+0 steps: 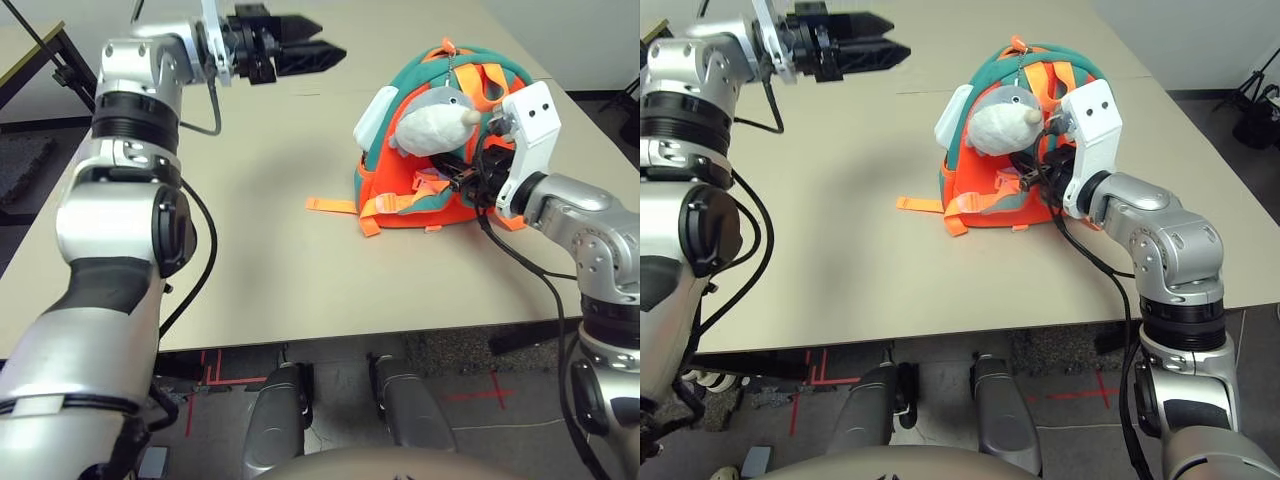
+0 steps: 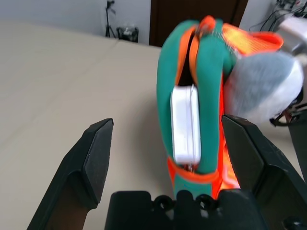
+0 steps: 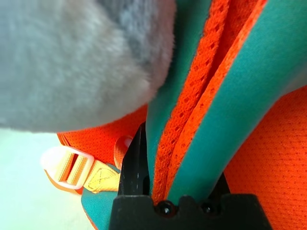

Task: Put the pencil case into the backpack and zip it.

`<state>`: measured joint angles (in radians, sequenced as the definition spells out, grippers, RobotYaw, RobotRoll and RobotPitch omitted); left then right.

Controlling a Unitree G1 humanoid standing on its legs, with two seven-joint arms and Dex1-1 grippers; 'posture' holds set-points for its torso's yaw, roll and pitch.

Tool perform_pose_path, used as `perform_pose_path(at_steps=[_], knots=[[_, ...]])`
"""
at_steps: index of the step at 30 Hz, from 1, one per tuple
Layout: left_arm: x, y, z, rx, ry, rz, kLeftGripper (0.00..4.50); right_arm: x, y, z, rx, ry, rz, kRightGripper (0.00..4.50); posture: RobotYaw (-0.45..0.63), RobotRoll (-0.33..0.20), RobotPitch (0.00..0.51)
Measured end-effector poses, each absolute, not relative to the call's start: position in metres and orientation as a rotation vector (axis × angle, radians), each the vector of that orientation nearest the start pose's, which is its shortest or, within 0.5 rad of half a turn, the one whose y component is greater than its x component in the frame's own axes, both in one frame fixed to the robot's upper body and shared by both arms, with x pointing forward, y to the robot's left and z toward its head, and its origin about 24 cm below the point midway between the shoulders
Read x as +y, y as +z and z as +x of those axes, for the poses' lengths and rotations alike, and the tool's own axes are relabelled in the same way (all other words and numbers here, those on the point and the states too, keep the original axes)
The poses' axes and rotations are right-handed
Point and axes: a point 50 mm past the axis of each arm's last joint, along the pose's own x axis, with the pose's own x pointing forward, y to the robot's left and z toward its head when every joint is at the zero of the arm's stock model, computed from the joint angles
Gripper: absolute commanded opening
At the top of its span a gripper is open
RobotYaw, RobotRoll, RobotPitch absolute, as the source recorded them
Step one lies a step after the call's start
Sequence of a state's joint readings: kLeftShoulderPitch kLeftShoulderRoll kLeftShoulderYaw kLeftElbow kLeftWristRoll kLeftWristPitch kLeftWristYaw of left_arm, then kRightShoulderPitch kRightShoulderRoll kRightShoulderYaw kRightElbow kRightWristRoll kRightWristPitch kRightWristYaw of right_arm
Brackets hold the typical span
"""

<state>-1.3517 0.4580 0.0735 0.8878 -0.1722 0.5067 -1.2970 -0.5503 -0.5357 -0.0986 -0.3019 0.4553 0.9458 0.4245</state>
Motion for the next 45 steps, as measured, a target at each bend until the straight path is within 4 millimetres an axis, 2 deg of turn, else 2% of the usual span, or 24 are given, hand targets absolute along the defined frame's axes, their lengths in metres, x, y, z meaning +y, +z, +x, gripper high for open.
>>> perform_pose_path(at_steps=[4,9,16,24,31,35,38,45], knots=[[0.151,0.287,0.382,0.069,-1.194,0.063,4.50,-0.180,0.200,0.302,0.129,0.544,-0.134,0.40,-0.20,0.000,0.138],[0.151,0.275,0.381,0.110,-1.197,0.036,2.77,-0.180,0.200,0.302,0.130,0.543,-0.133,0.40,-0.21,0.000,0.134],[0.145,0.274,0.380,0.117,-1.209,0.045,0.04,-0.180,0.200,0.302,0.129,0.543,-0.133,0.40,-0.21,0.000,0.130],[0.131,0.267,0.383,0.128,-1.231,0.050,0.00,-0.179,0.200,0.302,0.129,0.542,-0.132,0.40,-0.21,0.000,0.129],[0.110,0.240,0.390,0.184,-1.243,0.036,0.00,-0.179,0.200,0.302,0.128,0.542,-0.130,0.40,-0.24,0.000,0.132],[0.104,0.225,0.396,0.215,-1.208,0.041,0.00,-0.179,0.200,0.302,0.128,0.539,-0.130,0.40,-0.23,0.000,0.135],[0.093,0.213,0.399,0.239,-1.184,0.042,0.00,-0.179,0.200,0.303,0.127,0.533,-0.131,0.40,-0.24,0.000,0.134],[0.068,0.210,0.401,0.228,-1.175,0.083,0.00,-0.179,0.200,0.303,0.127,0.531,-0.130,0.40,-0.26,0.000,0.131]])
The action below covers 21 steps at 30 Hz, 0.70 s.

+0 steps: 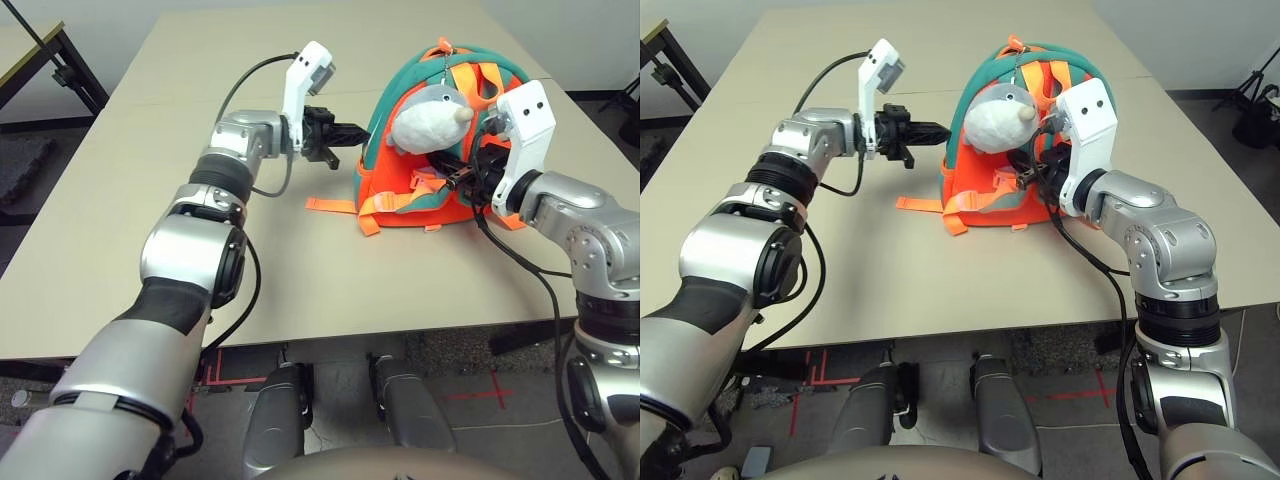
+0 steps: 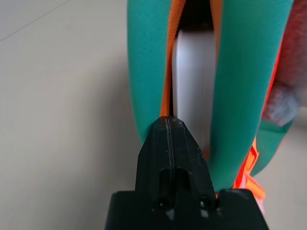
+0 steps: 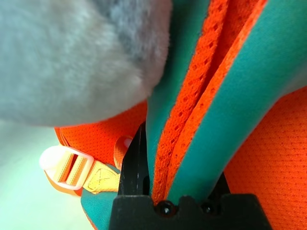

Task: Put the pencil case into the backpack and zip it.

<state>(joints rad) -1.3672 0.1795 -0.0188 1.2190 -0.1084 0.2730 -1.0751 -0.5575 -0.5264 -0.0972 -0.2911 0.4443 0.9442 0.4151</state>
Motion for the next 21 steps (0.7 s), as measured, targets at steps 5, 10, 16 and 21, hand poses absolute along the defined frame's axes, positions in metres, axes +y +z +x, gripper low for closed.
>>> perform_pose_path(at_steps=[5,10,16,21], knots=[[0.068,0.213,0.402,0.211,-1.171,0.066,0.00,-0.179,0.200,0.303,0.126,0.526,-0.131,0.40,-0.26,0.000,0.131],[0.087,0.243,0.404,0.113,-1.162,0.039,0.00,-0.178,0.200,0.302,0.122,0.530,-0.126,0.40,-0.24,0.000,0.134],[0.111,0.275,0.402,0.001,-1.147,0.010,0.64,-0.178,0.200,0.302,0.123,0.530,-0.125,0.40,-0.23,0.000,0.136],[0.111,0.301,0.392,-0.081,-1.223,0.031,2.51,-0.178,0.199,0.303,0.123,0.531,-0.124,0.40,-0.23,0.000,0.134]])
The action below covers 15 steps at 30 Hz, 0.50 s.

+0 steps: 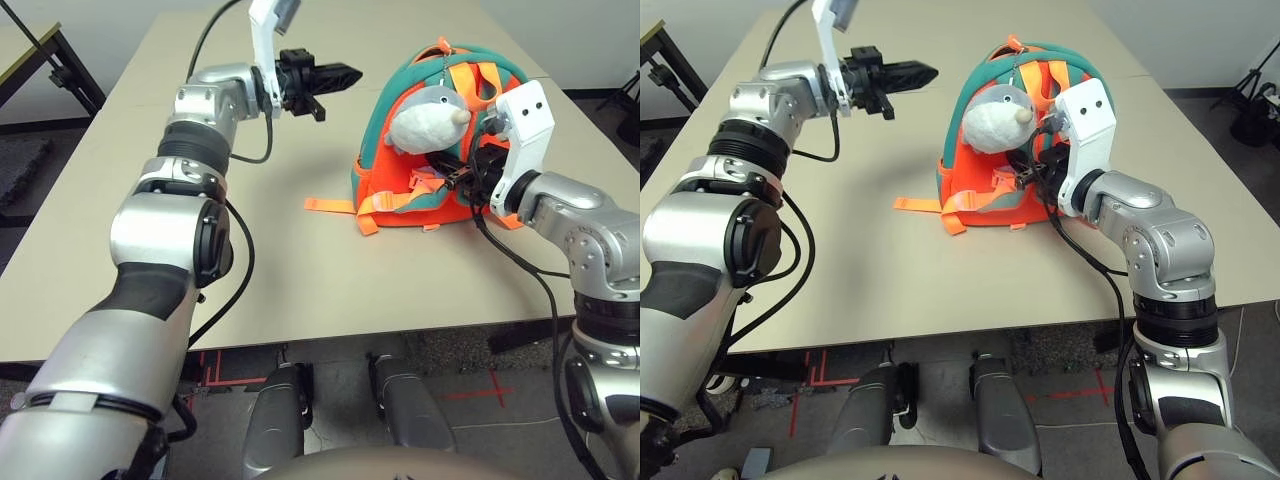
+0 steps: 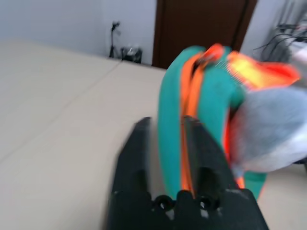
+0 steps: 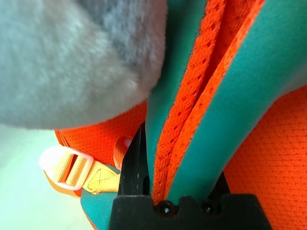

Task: Put the pencil case into the backpack and zip it.

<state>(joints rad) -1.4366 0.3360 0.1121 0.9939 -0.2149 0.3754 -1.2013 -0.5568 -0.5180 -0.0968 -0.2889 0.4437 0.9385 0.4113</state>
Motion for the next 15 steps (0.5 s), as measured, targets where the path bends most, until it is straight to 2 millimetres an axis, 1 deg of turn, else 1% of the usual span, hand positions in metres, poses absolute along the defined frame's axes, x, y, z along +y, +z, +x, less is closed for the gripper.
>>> perform_pose_path(at_steps=[3,5,9,15], knots=[[0.106,0.312,0.382,-0.114,-1.295,0.065,3.66,-0.178,0.199,0.303,0.121,0.531,-0.127,0.40,-0.23,0.000,0.132],[0.103,0.310,0.376,-0.108,-1.341,0.088,4.46,-0.178,0.199,0.304,0.121,0.532,-0.127,0.40,-0.23,0.000,0.132],[0.098,0.301,0.369,-0.073,-1.388,0.117,4.50,-0.178,0.199,0.304,0.121,0.532,-0.127,0.40,-0.23,0.000,0.131],[0.086,0.308,0.357,-0.083,-1.456,0.191,4.50,-0.178,0.199,0.304,0.121,0.530,-0.128,0.40,-0.22,0.000,0.126]])
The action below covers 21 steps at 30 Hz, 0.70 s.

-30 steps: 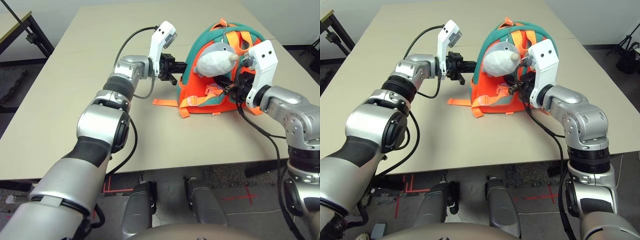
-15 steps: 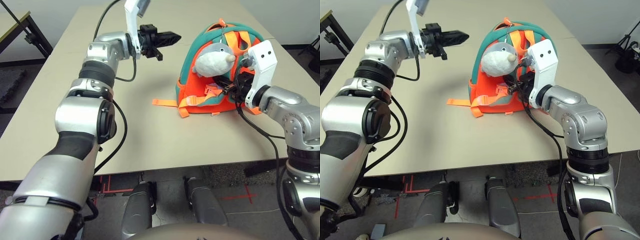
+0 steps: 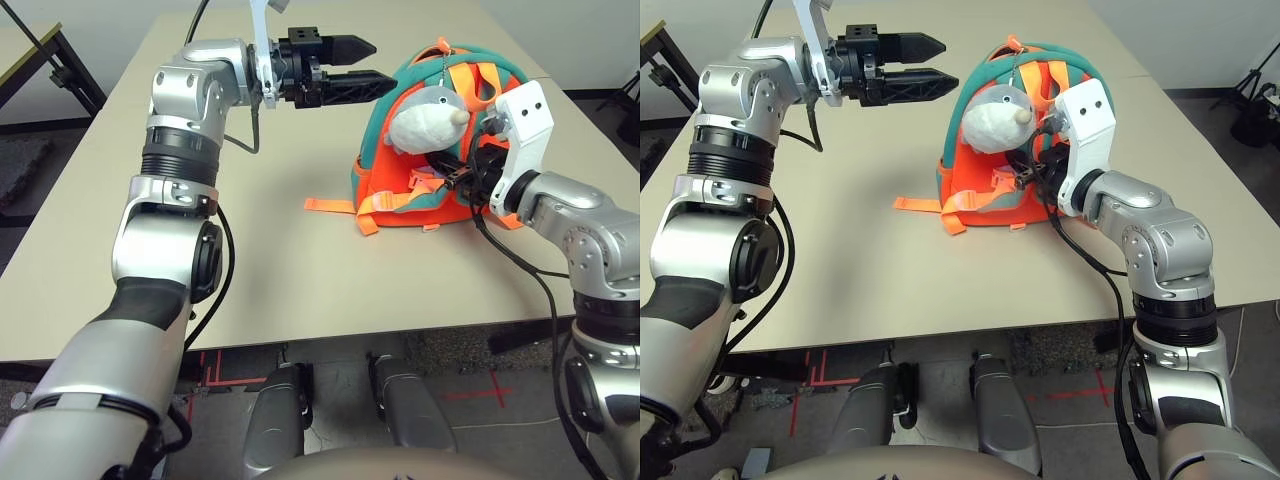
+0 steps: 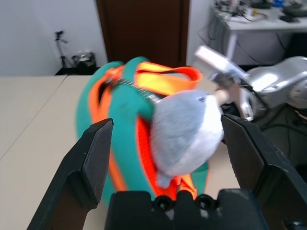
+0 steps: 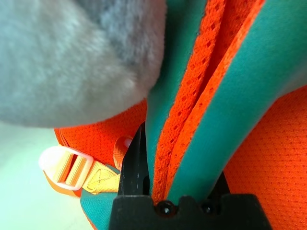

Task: Put the pencil case into the backpack and zip it.

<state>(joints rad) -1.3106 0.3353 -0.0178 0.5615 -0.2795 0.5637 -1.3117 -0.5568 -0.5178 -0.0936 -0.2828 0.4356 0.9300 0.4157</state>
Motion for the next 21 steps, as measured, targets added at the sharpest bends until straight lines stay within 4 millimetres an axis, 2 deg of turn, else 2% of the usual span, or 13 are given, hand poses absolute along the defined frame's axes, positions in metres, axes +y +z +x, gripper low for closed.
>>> perform_pose_path(at_steps=[11,16,21], knots=[[0.057,0.295,0.353,-0.047,-1.547,0.205,4.50,-0.177,0.198,0.305,0.114,0.530,-0.126,0.40,-0.23,0.000,0.117],[0.041,0.275,0.359,0.013,-1.559,0.236,4.50,-0.177,0.198,0.305,0.114,0.530,-0.123,0.40,-0.24,0.000,0.119],[0.037,0.263,0.365,0.031,-1.536,0.268,4.50,-0.176,0.197,0.305,0.113,0.531,-0.120,0.40,-0.25,0.000,0.118]])
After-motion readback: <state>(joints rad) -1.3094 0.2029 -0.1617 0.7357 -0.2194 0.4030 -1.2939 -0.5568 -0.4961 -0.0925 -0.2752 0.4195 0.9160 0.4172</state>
